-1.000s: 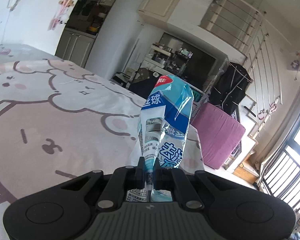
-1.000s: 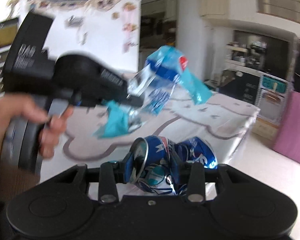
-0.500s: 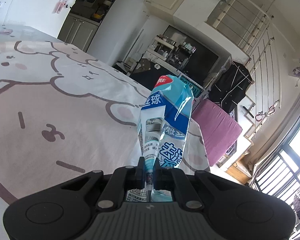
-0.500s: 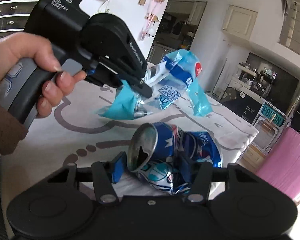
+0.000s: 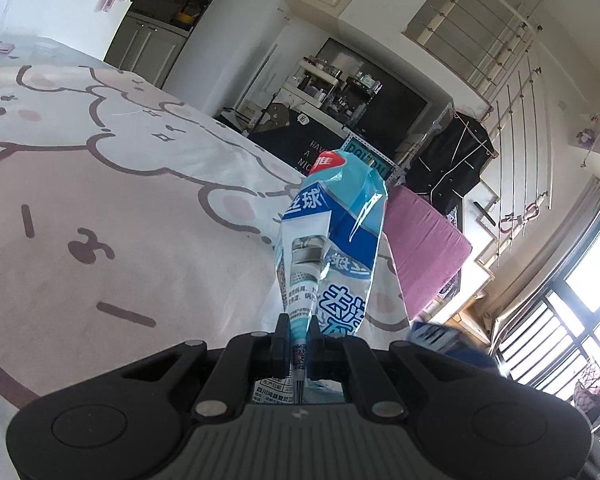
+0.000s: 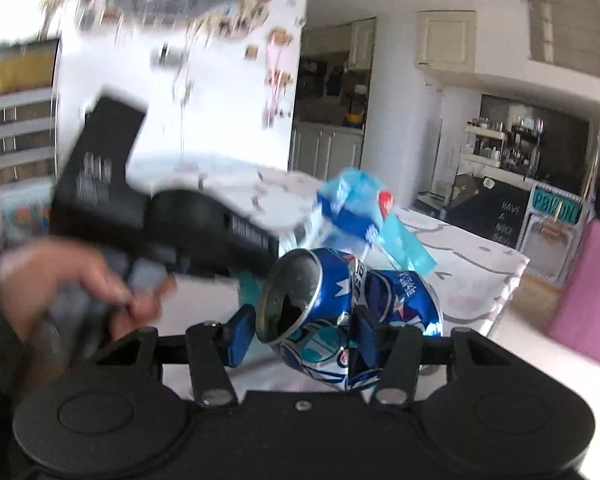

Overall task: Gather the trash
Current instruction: 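Grasp a second blue can with the right tool while the left tool holds the package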

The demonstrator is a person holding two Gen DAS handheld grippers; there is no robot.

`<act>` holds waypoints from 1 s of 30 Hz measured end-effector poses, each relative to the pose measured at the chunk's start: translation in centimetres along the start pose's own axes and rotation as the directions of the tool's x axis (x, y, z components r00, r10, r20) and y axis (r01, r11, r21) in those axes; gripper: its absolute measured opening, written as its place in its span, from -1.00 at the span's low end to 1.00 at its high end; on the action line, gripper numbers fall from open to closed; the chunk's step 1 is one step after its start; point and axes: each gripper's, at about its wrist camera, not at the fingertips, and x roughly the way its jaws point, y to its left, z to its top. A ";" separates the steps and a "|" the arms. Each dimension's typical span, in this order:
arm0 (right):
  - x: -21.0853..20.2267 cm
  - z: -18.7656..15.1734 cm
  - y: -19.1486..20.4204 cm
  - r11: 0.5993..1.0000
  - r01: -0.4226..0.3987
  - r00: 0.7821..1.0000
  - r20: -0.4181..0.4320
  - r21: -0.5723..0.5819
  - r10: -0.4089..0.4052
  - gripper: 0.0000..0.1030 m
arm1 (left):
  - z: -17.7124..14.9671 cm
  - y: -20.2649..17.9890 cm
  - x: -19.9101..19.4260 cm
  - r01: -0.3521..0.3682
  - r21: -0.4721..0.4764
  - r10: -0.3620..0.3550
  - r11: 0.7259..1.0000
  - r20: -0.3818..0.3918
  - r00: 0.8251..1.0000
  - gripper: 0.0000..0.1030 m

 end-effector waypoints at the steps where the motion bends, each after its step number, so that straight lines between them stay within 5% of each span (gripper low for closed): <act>1: -0.3 0.2 -0.2 1.000 0.000 1.000 0.012 0.013 -0.001 0.04 | 0.0 0.0 -0.1 -0.002 0.002 0.002 1.000 0.003 1.000 -0.88; 17: -4.4 0.3 -6.3 0.969 0.217 0.974 0.039 0.119 -0.223 0.04 | -0.7 -5.8 -1.7 -0.026 0.143 0.023 0.989 0.024 0.999 -0.88; 30: -10.4 -3.8 -13.1 0.899 0.370 0.923 0.016 0.235 -0.384 0.04 | -4.2 -15.6 -0.7 0.008 0.370 -0.003 0.929 -0.014 1.000 -0.88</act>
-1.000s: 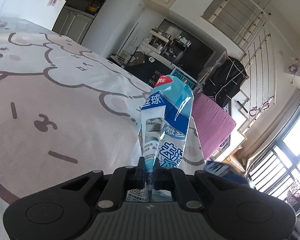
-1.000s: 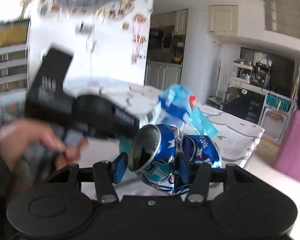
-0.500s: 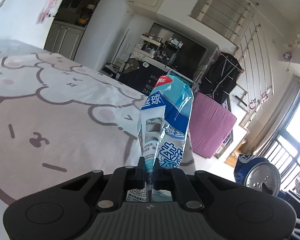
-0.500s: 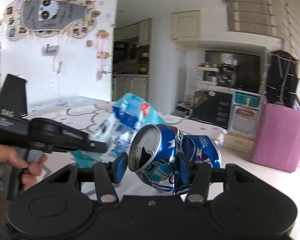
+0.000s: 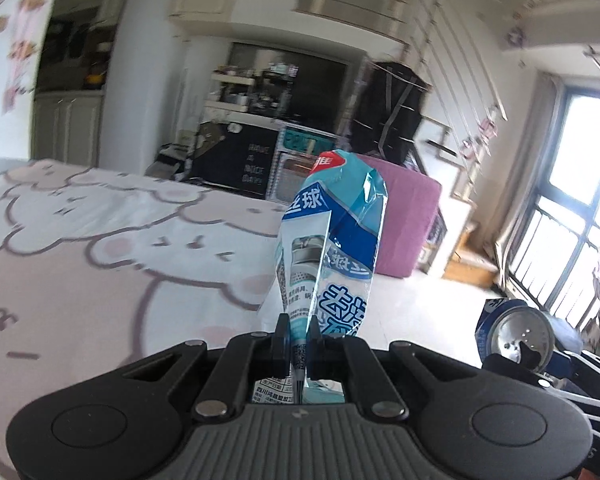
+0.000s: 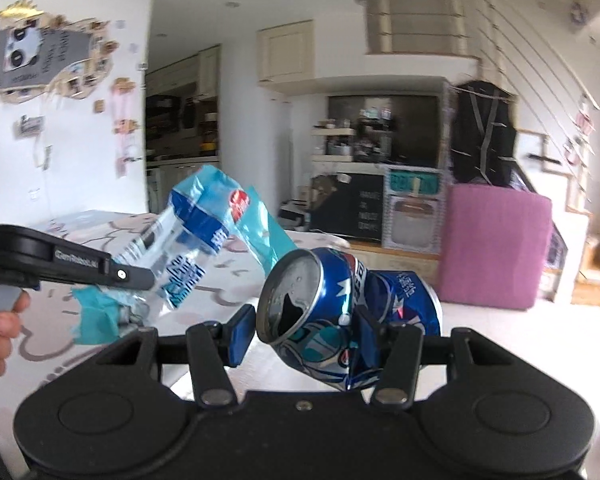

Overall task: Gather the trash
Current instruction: 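Carry the package and cans in both tools over the wastebasket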

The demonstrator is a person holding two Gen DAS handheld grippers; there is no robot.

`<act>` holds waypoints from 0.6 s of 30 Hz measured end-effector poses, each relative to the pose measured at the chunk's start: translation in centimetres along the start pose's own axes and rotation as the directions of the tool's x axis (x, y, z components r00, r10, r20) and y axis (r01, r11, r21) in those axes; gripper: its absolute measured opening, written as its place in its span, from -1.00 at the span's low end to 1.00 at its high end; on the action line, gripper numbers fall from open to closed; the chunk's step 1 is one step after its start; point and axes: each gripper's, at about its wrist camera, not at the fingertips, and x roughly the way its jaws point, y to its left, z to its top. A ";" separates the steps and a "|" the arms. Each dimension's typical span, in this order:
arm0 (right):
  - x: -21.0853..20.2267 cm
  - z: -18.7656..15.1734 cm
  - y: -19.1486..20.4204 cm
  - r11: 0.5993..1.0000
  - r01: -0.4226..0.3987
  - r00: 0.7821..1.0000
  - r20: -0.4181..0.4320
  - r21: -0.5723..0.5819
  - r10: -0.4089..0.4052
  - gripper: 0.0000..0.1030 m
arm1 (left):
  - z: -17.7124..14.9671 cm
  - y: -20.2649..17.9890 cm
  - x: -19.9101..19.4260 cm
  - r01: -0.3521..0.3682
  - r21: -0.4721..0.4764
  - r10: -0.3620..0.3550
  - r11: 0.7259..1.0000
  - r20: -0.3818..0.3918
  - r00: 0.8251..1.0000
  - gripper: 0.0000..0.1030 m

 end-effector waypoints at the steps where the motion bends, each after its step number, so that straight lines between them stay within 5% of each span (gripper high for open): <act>1: -0.2 -0.3 -0.6 1.000 0.012 1.000 -0.002 0.012 -0.012 0.05 | 0.0 -0.7 0.3 0.007 0.014 -0.007 1.000 -0.005 1.000 -0.88; 10: 0.3 -3.5 -6.5 0.986 0.128 0.991 -0.053 0.111 -0.123 0.05 | -1.2 -6.7 4.8 0.090 0.111 -0.077 0.990 -0.118 0.990 -0.88; 18: 2.5 -6.9 -11.0 0.953 0.200 0.974 -0.151 0.229 -0.168 0.04 | -2.8 -10.1 12.1 0.139 0.174 -0.084 0.975 -0.291 0.953 -0.88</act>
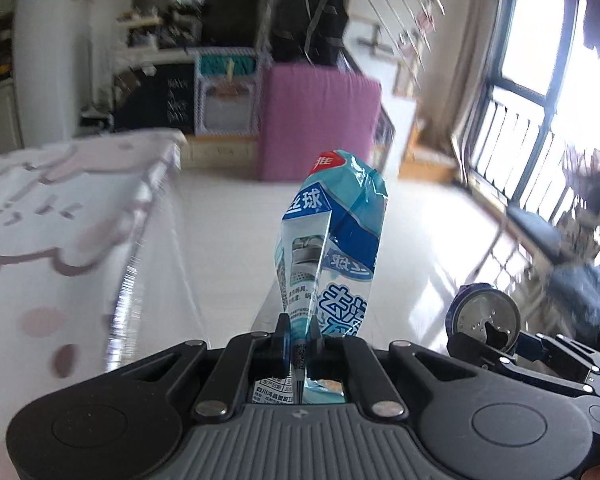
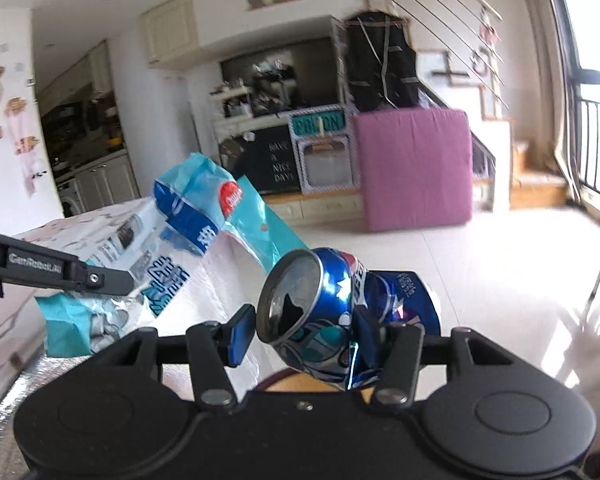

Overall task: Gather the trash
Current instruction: 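Carry the package and cans in both tools over the wastebasket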

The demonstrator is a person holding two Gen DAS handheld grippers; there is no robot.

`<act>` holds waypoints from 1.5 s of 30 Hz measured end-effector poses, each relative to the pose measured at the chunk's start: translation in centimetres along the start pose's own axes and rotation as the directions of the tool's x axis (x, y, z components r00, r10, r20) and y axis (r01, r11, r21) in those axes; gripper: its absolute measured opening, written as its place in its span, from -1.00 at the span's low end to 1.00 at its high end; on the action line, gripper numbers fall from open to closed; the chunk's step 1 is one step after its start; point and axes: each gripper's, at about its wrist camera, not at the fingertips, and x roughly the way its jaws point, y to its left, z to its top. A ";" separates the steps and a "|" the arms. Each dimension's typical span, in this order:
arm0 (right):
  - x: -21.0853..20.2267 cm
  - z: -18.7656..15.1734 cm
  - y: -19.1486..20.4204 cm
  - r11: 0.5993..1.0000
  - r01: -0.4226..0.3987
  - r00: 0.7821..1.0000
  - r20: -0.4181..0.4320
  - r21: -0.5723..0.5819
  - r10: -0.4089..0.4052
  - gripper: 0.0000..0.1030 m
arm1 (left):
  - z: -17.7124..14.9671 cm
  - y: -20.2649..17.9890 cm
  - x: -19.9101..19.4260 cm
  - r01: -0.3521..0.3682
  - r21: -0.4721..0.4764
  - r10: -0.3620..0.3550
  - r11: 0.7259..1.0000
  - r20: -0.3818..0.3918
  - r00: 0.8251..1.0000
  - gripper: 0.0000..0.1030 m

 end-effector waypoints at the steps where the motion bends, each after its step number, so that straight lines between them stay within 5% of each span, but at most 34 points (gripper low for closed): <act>1: 0.6 -0.4 -0.5 1.000 0.011 1.000 -0.021 0.015 -0.010 0.04 | 0.0 -0.1 1.1 0.004 0.009 -0.004 1.000 -0.028 1.000 -0.88; 7: 2.8 -1.4 -2.4 0.995 0.043 0.996 -0.087 0.090 -0.035 0.05 | -0.4 -0.8 8.2 0.039 0.077 -0.020 0.996 -0.235 0.972 -0.88; 11: 4.5 -1.9 -4.0 0.985 0.054 0.992 -0.124 0.165 -0.034 0.04 | -1.6 -1.1 13.1 0.083 0.097 -0.043 0.992 -0.359 0.932 -0.88; 18: 7.0 -2.7 -5.6 0.960 0.079 0.987 -0.160 0.270 -0.036 0.05 | -4.3 -1.9 19.8 0.101 0.196 0.001 0.975 -0.464 0.886 -0.88; 22: 7.9 -3.2 -6.0 0.958 0.075 0.982 -0.188 0.278 -0.023 0.05 | -4.7 -2.6 22.6 0.097 0.349 0.084 0.932 -0.468 0.880 -0.87; 28: 8.8 -3.3 -6.0 0.955 0.102 0.973 -0.228 0.280 -0.037 0.05 | -6.6 -3.3 27.2 0.167 0.493 0.159 0.854 -0.552 0.818 -0.87; 40: 9.5 -4.4 -6.4 0.929 0.101 0.969 -0.247 0.357 -0.010 0.05 | -9.0 -3.4 29.9 0.279 0.447 0.081 0.850 -0.635 0.768 -0.87; 45: 8.7 -4.4 -6.8 0.917 0.100 0.977 -0.214 0.387 -0.016 0.05 | -9.1 -3.7 28.1 0.383 0.336 -0.058 0.861 -0.682 0.729 -0.87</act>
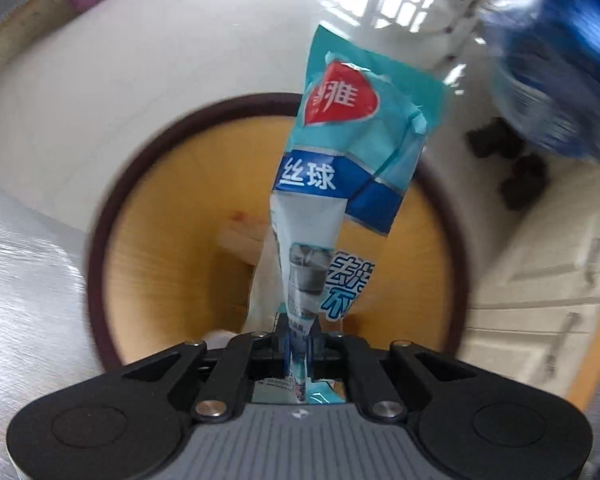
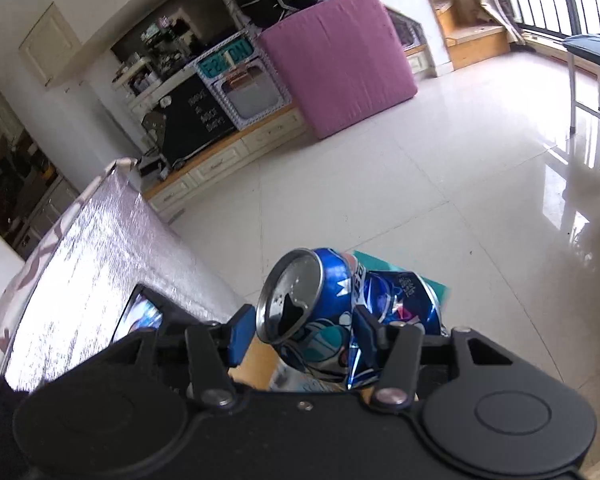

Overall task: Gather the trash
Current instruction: 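Carry the package and cans in both tools over the wastebasket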

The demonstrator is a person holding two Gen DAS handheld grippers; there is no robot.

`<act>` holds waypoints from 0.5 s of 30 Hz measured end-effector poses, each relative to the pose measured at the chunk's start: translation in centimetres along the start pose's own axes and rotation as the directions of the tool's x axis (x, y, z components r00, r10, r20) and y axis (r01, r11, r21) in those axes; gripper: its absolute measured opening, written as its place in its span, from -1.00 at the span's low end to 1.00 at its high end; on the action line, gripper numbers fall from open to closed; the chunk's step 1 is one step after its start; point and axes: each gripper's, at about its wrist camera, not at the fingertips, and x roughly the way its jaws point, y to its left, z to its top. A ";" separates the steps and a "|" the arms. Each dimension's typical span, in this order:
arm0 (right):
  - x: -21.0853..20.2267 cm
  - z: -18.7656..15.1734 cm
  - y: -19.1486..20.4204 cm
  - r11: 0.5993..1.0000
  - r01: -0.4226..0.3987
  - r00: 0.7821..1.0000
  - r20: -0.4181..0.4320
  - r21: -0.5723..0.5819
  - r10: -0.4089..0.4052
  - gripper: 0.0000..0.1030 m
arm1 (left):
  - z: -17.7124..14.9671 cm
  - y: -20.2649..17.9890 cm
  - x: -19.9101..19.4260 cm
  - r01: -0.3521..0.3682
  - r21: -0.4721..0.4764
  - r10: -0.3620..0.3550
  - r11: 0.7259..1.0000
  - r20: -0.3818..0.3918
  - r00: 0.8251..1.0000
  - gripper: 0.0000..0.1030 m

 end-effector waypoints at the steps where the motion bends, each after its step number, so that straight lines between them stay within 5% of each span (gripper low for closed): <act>1: -0.1 -0.1 -0.3 1.000 0.000 1.000 0.006 0.012 -0.001 0.05 | -0.4 -0.5 0.1 0.017 0.014 -0.016 1.000 -0.009 1.000 -0.87; 8: -0.3 -0.2 -0.4 1.000 0.001 1.000 0.004 0.026 -0.001 0.05 | -1.3 -0.8 1.5 0.028 0.010 -0.028 1.000 -0.017 0.999 -0.78; 15: 0.2 0.1 -0.6 0.999 -0.001 1.000 -0.016 0.052 0.001 0.05 | -1.1 0.2 3.2 -0.081 -0.062 0.080 0.995 -0.013 0.997 -0.87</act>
